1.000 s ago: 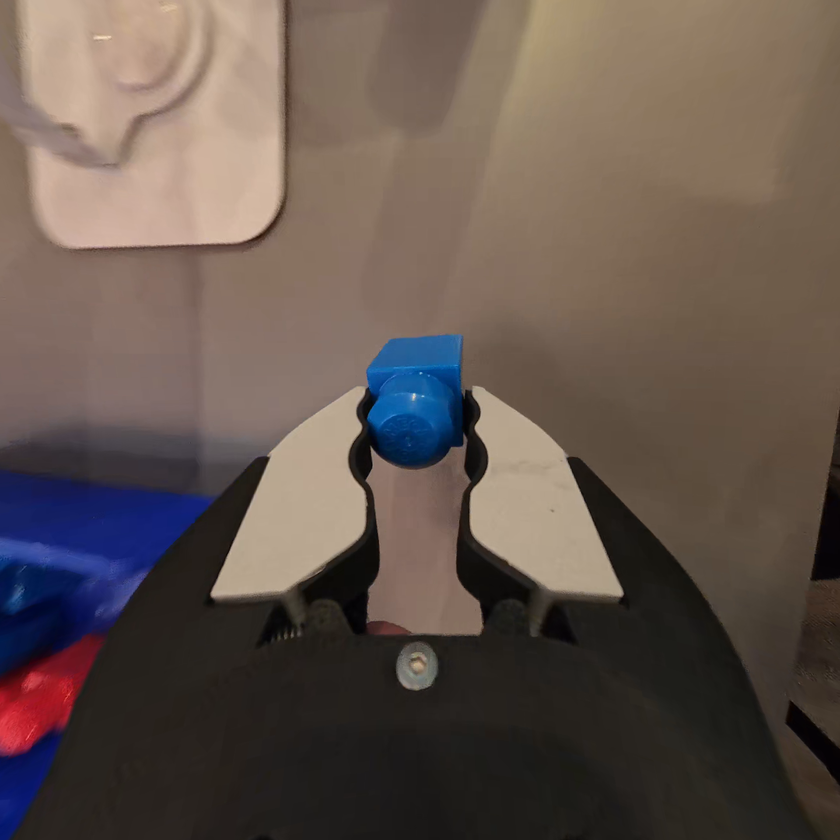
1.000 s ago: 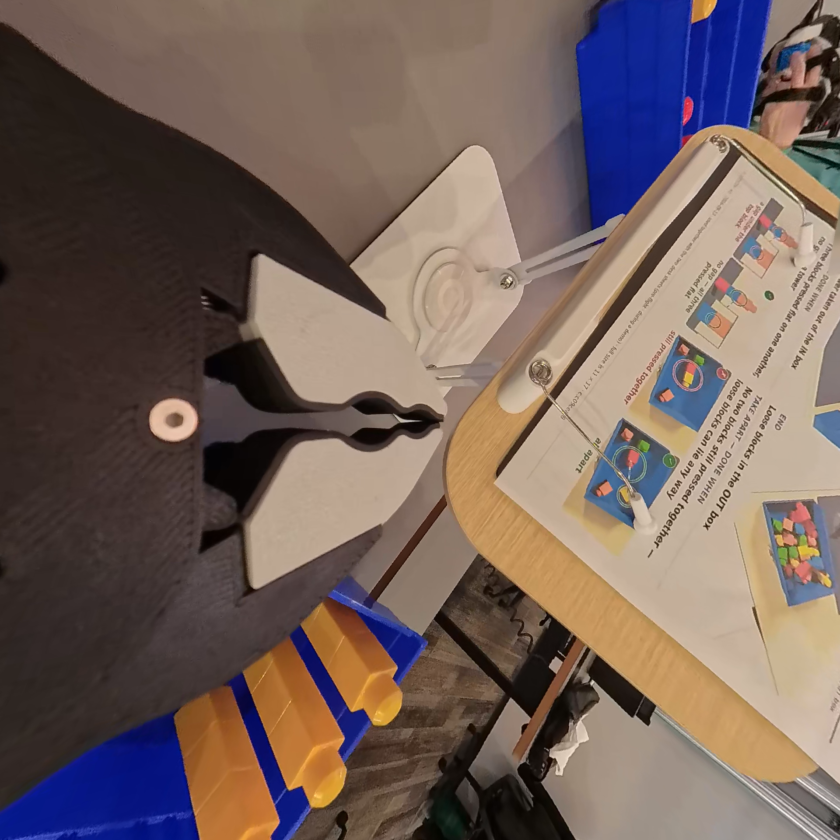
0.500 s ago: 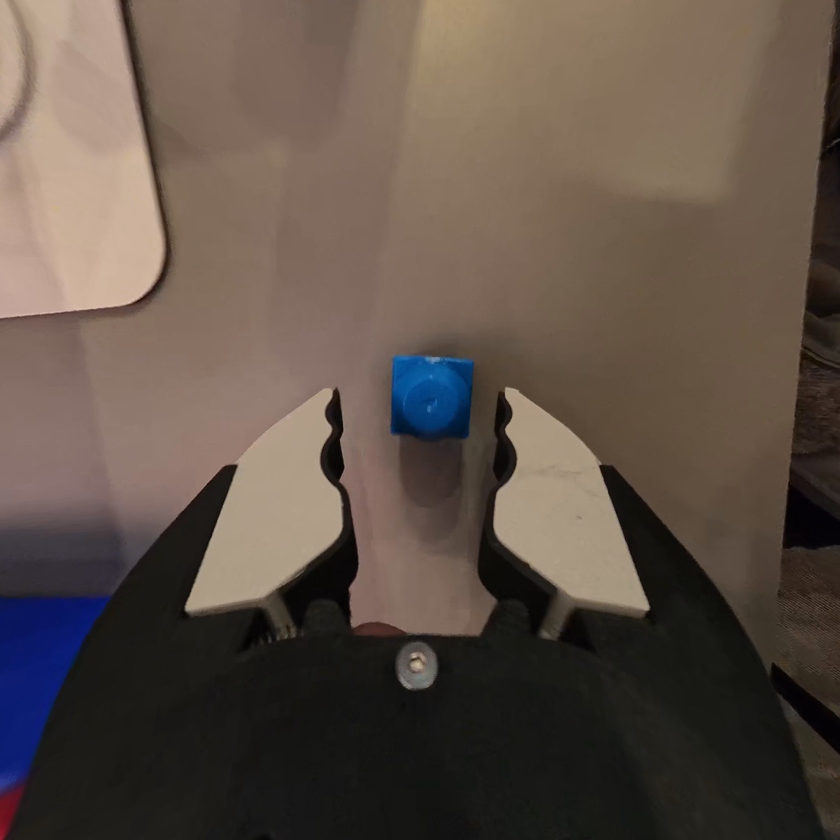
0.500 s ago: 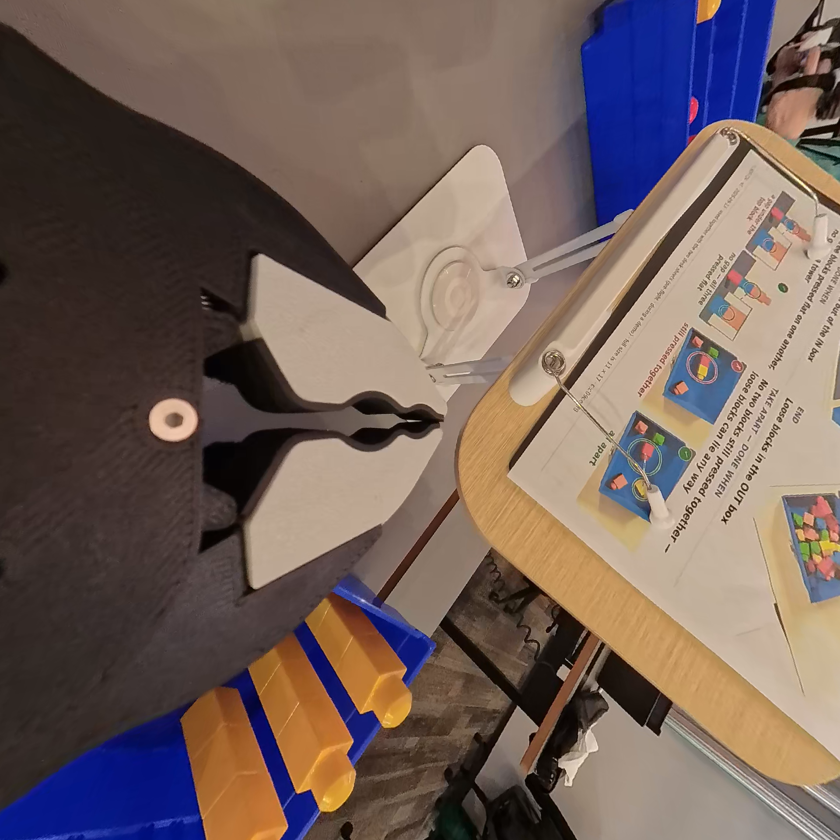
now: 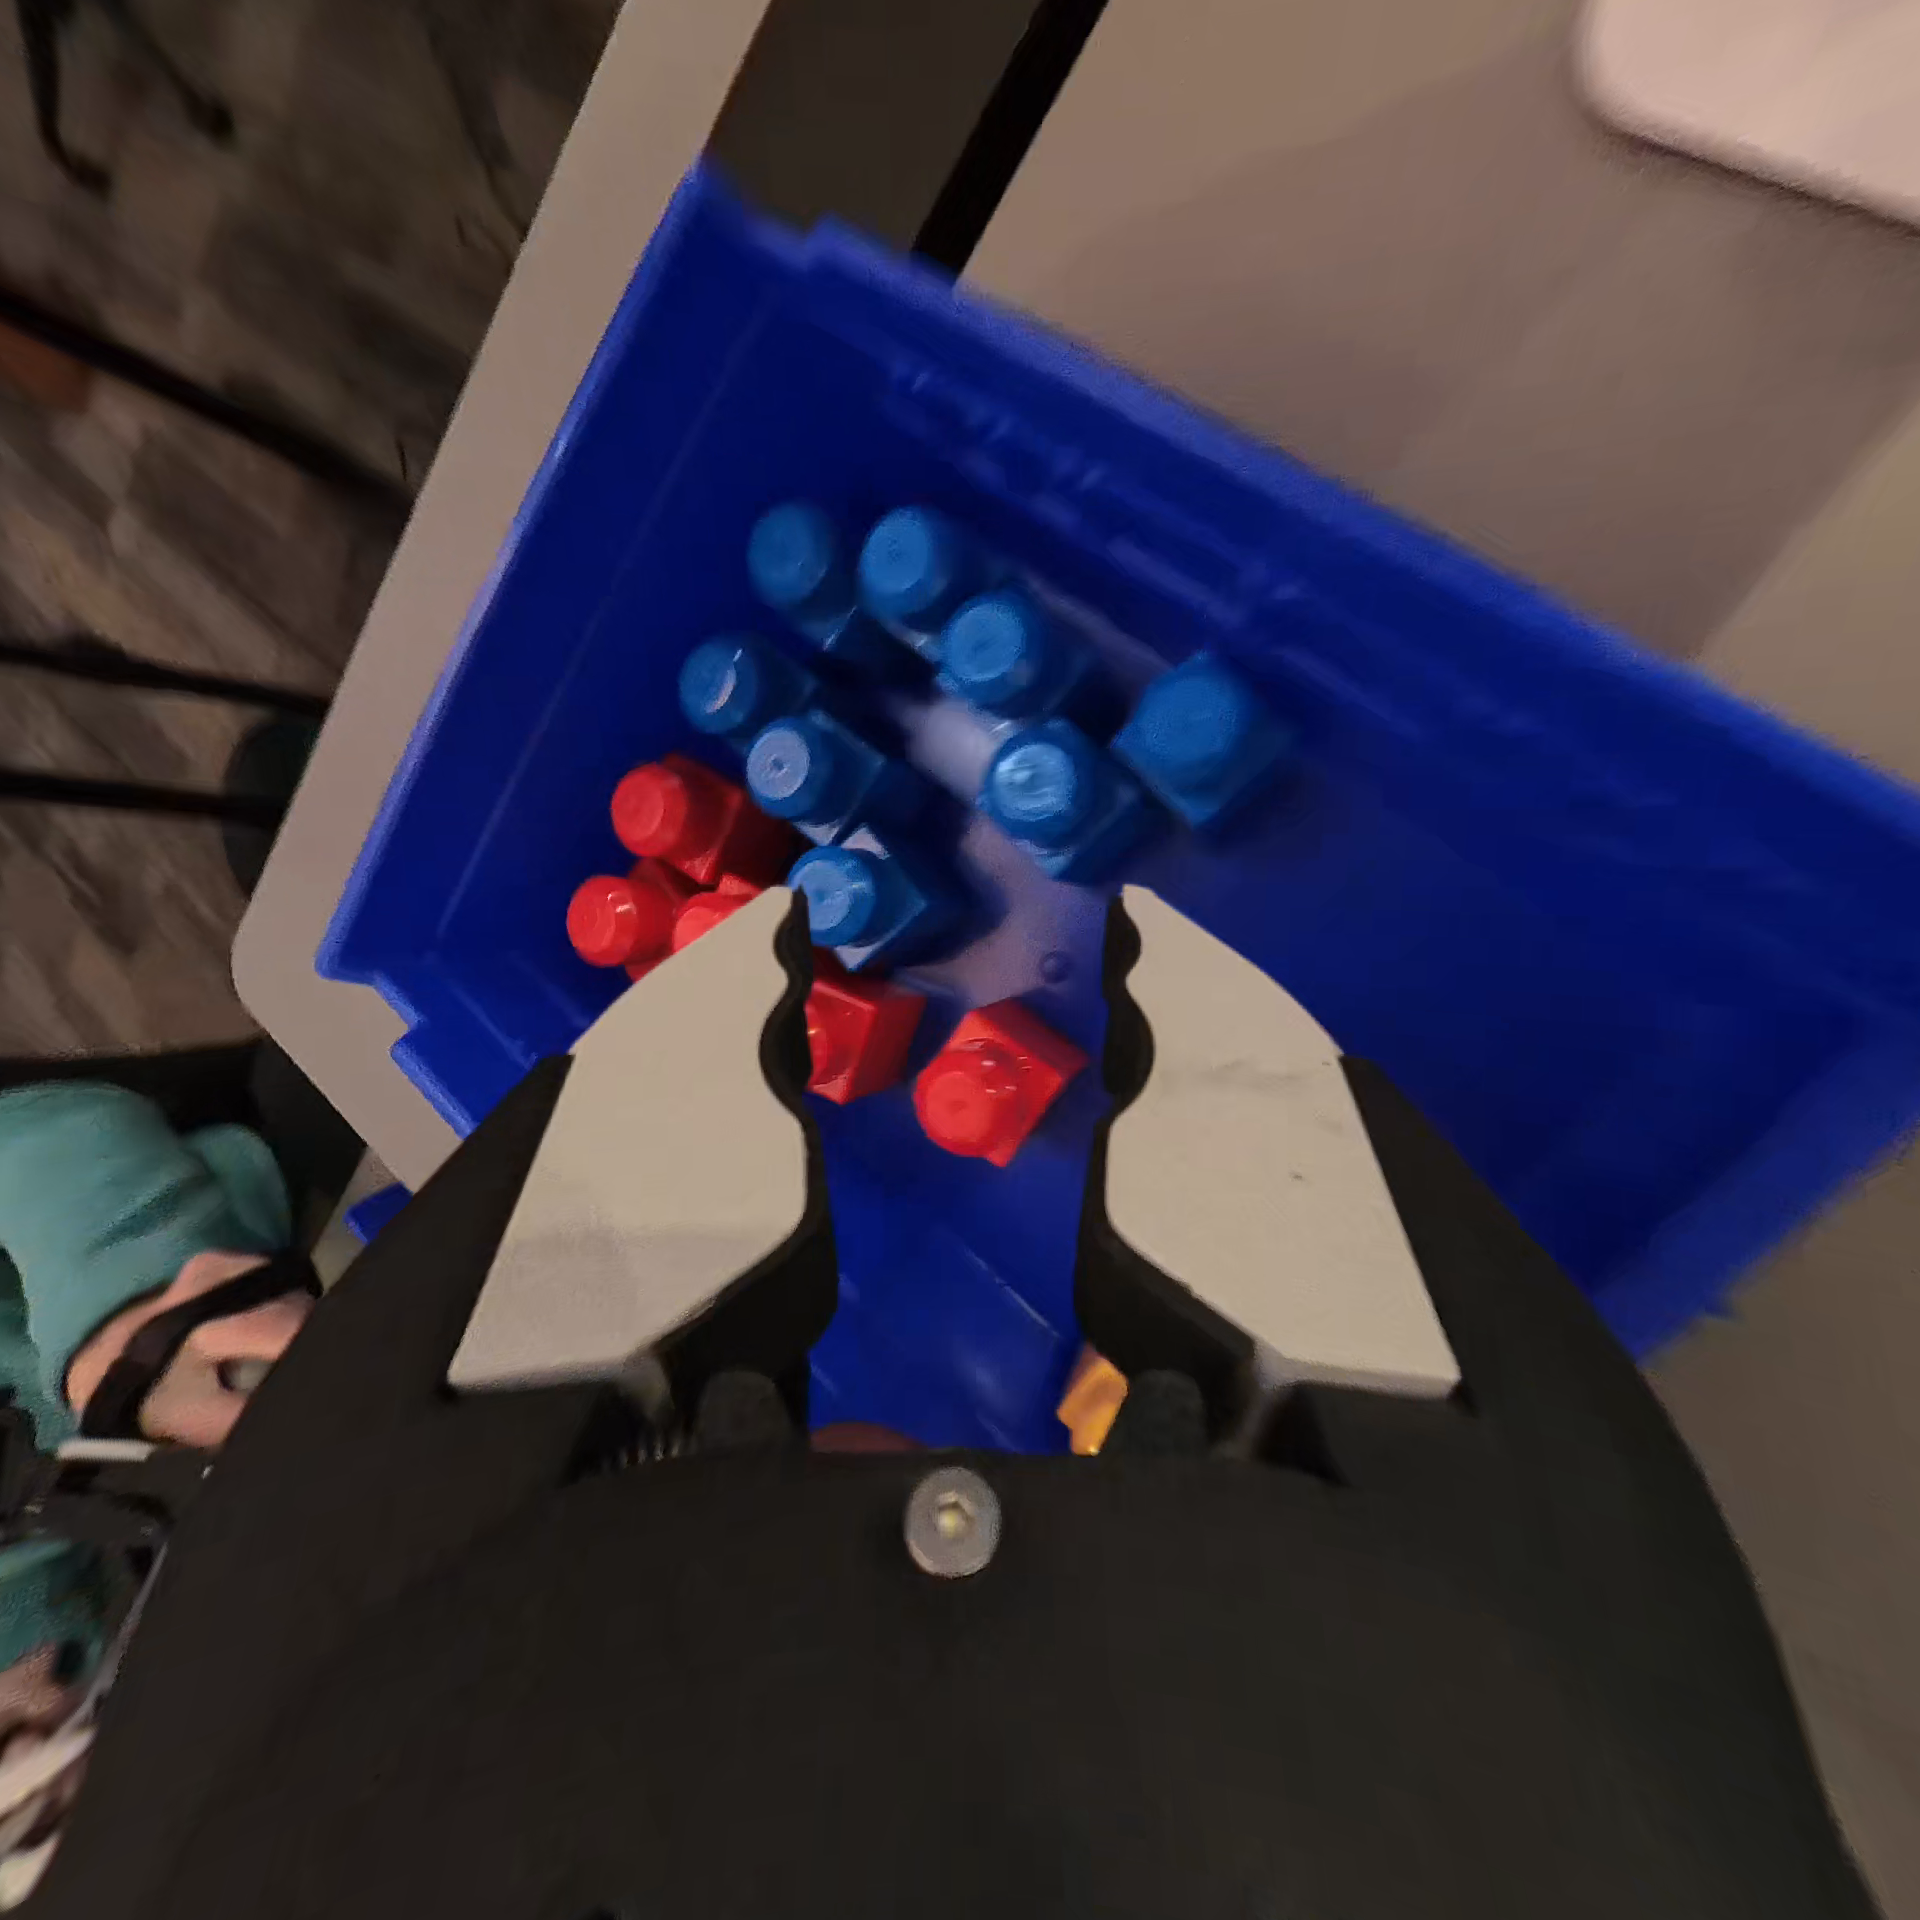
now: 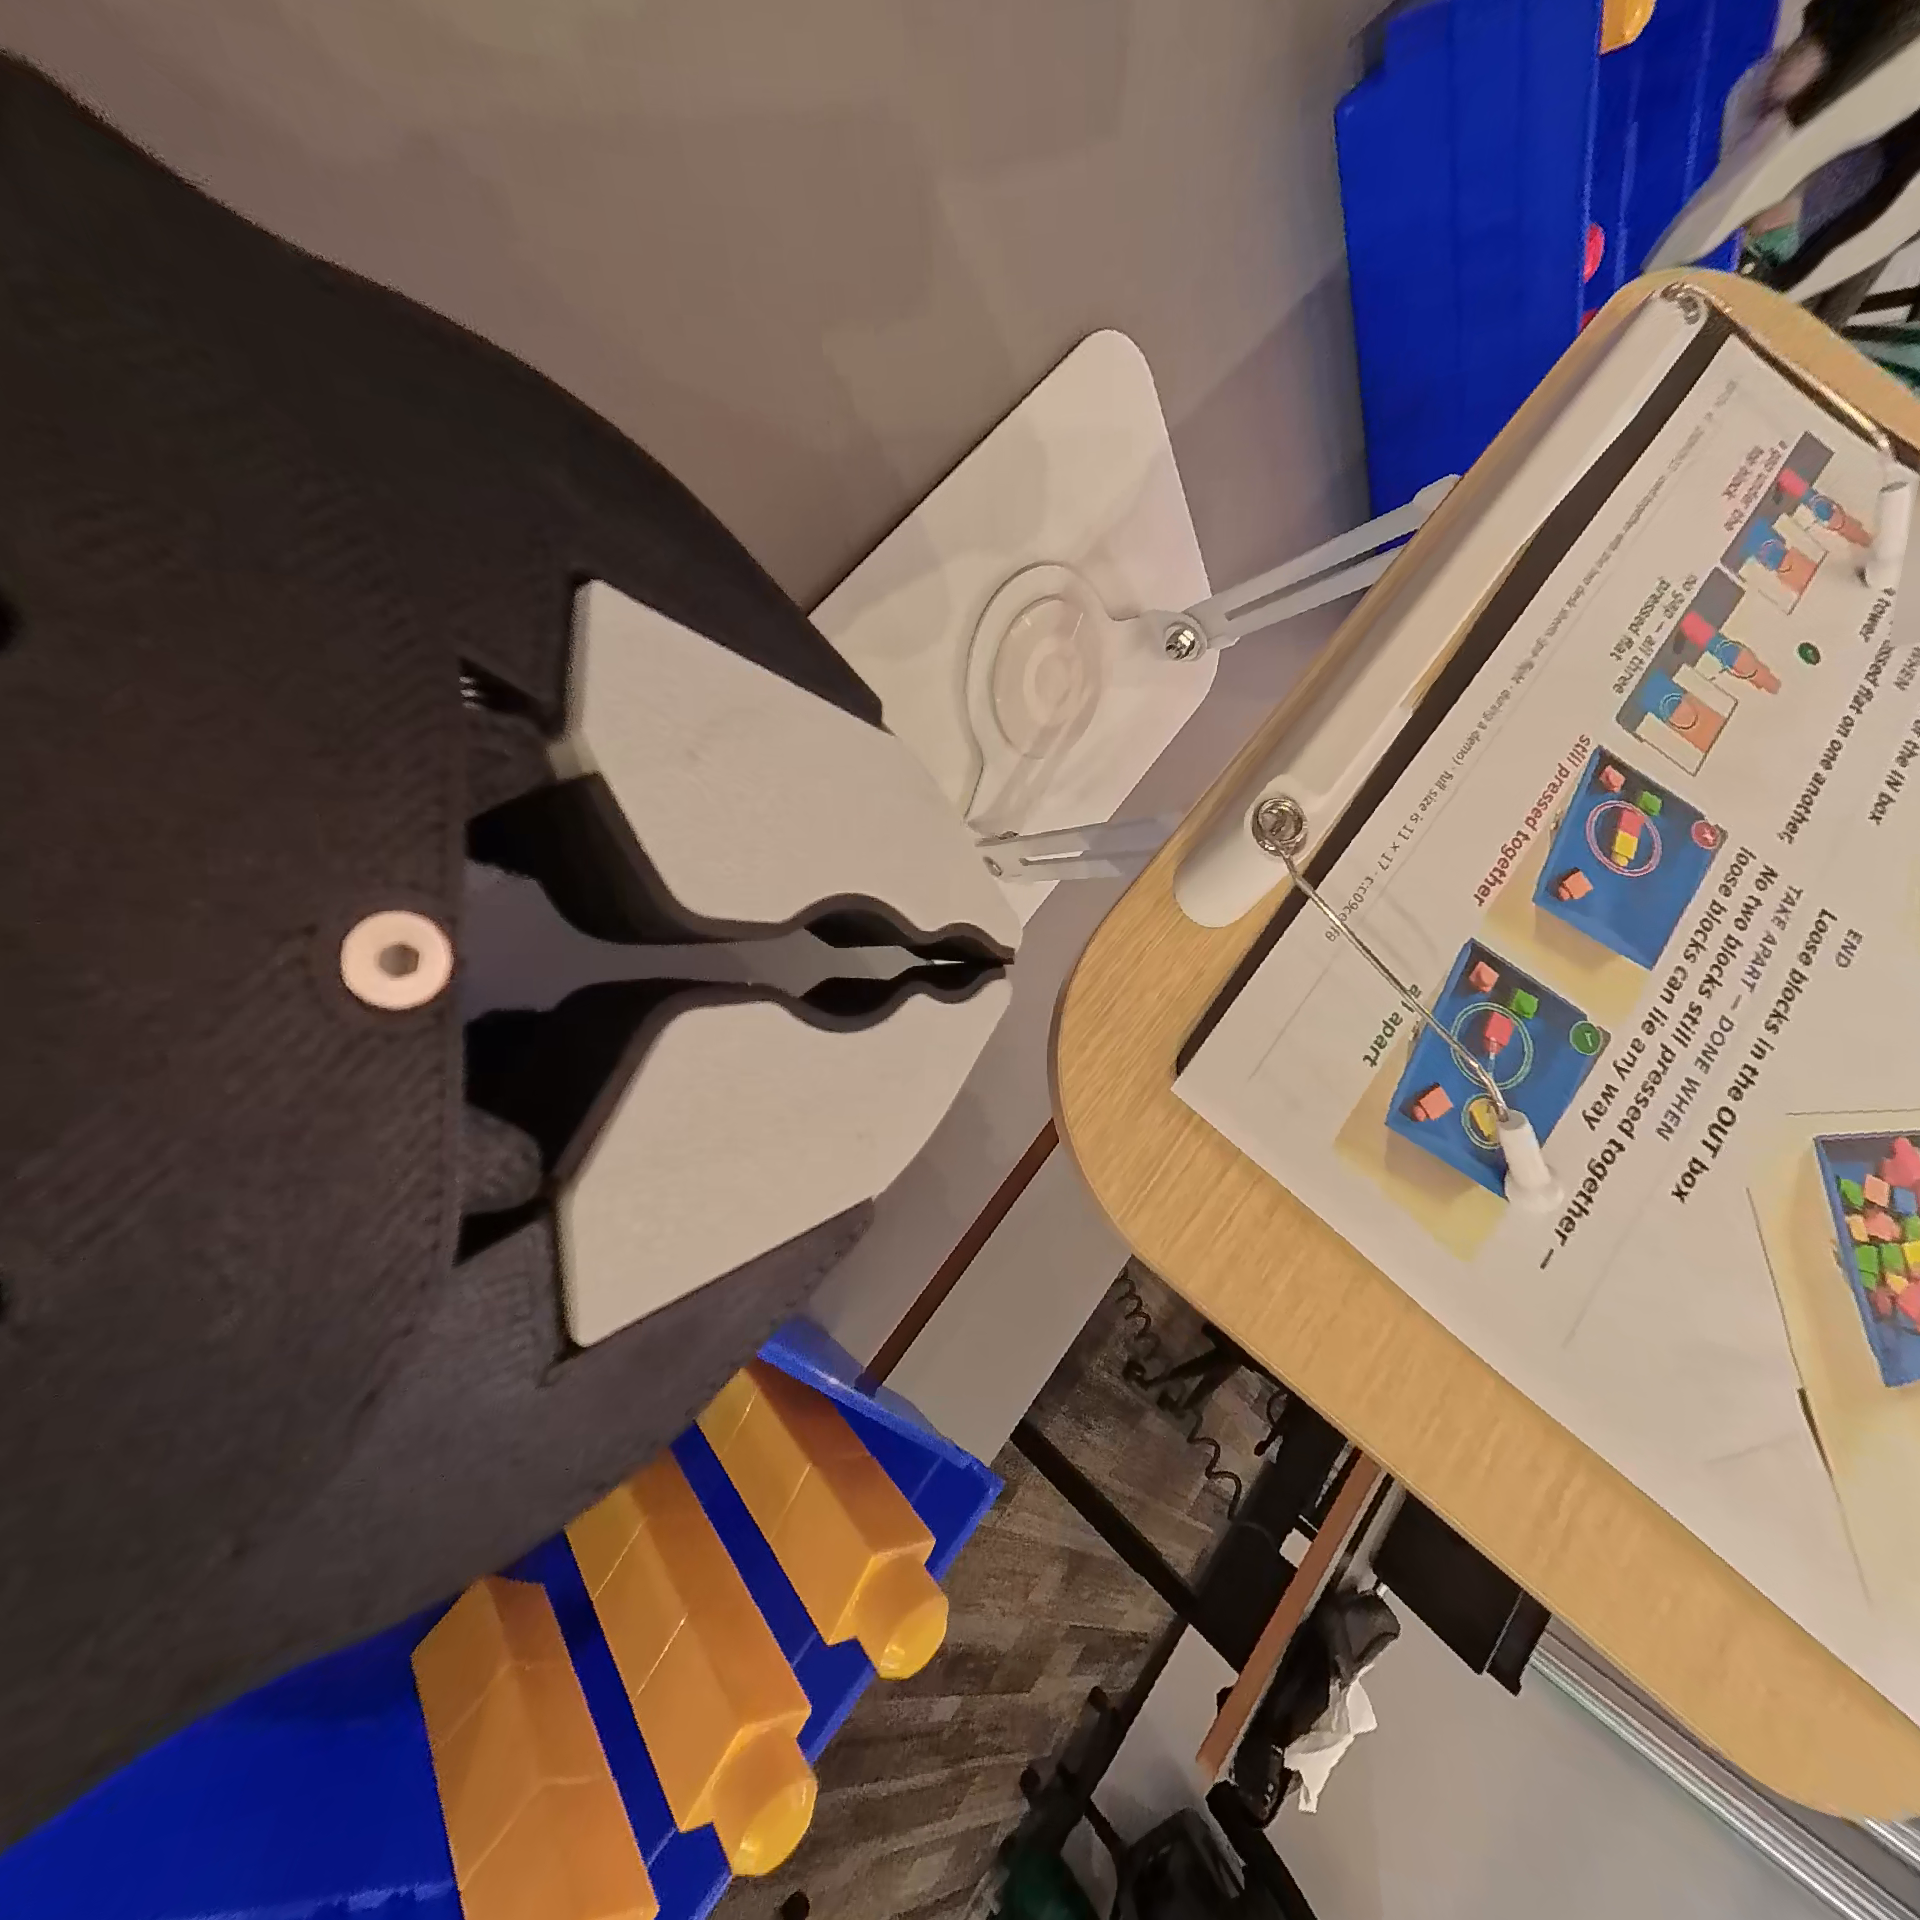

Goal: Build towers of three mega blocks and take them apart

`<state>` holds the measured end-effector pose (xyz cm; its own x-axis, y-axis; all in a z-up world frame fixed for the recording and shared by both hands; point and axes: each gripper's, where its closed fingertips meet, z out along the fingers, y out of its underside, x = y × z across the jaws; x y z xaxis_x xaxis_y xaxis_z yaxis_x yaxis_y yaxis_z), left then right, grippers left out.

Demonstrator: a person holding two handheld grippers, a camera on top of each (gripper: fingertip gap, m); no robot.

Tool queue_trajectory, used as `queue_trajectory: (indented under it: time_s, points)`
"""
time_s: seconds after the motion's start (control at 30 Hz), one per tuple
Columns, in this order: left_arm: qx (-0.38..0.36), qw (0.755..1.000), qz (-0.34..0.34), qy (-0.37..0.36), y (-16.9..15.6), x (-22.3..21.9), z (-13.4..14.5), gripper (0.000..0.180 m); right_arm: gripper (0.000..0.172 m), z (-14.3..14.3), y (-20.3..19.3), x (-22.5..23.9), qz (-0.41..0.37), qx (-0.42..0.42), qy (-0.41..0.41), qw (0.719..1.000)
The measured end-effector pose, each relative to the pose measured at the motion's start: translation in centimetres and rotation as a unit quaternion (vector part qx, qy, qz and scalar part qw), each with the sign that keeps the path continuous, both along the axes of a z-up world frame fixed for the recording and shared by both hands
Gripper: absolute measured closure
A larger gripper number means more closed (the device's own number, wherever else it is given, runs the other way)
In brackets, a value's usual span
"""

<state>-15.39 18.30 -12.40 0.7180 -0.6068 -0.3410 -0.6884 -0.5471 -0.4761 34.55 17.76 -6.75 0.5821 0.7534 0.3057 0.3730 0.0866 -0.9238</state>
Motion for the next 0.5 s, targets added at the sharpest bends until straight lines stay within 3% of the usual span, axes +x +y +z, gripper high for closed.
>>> queue_trajectory:
  time_s: [0.13,0.27,0.5]
  points:
    - [-0.042,0.998,0.05,0.025,2.3,-2.6,-3.5,0.131,0.172,-0.4,0.2,0.0,0.001,-0.003,-0.007,1.0]
    - [-0.057,0.996,0.057,0.033,3.1,-3.0,-5.4,0.137,0.172,-0.6,0.3,0.0,0.003,-0.006,-0.009,1.0]
    - [-0.051,0.993,0.076,0.071,4.5,-4.1,-5.5,0.134,0.172,-0.5,0.2,-0.1,0.005,-0.005,-0.011,1.0]
